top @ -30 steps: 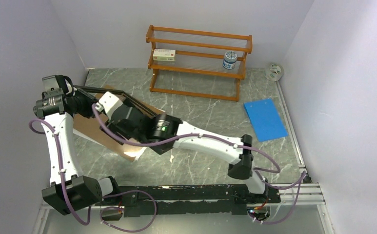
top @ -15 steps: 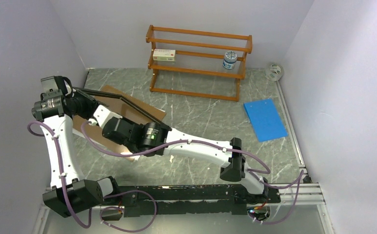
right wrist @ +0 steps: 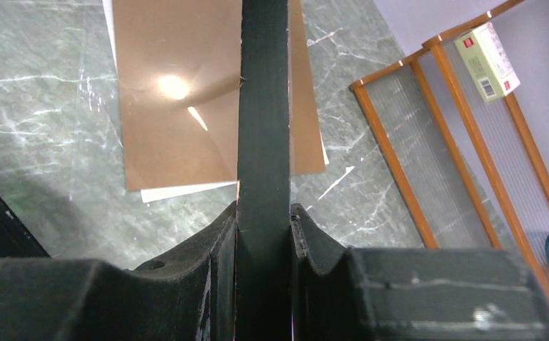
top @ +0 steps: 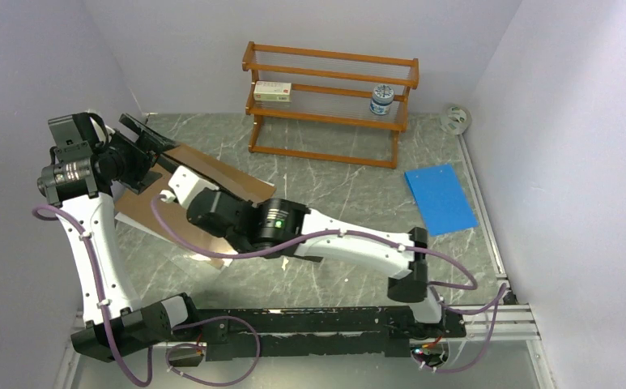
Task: Put the photo into the frame
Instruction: Turn over the photo frame at the center of the board.
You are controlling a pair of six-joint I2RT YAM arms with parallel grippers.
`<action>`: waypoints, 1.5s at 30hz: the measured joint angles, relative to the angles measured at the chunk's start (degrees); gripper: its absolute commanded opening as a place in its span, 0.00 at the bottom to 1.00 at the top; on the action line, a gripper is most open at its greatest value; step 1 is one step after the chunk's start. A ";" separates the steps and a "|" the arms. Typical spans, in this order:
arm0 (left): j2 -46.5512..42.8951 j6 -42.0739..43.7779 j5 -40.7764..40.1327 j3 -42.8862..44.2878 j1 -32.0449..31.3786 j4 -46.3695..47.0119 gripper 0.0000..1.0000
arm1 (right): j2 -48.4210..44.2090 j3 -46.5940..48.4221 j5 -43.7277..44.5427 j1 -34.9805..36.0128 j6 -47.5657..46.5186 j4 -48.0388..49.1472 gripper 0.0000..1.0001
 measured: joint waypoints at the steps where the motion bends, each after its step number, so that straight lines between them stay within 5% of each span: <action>1: 0.04 0.28 0.15 0.66 0.00 0.24 0.94 | -2.01 -1.73 -0.24 -0.02 0.44 -0.04 0.00; 8: 0.04 1.38 1.68 2.12 0.00 1.73 0.94 | -13.49 -11.61 -5.53 -3.08 6.58 1.60 0.00; 15: -0.39 2.10 2.58 -0.50 0.00 3.82 0.94 | -28.17 -32.68 -17.29 -16.61 19.15 7.67 0.00; 28: -2.05 1.66 6.56 -23.65 -1.05 12.24 0.94 | -54.53 -65.11 -24.96 -34.67 39.26 19.52 0.00; 45: 16.17 -0.66 5.20 -32.48 -21.20 26.47 0.94 | -72.22 -93.11 -22.84 -44.94 49.00 30.16 0.03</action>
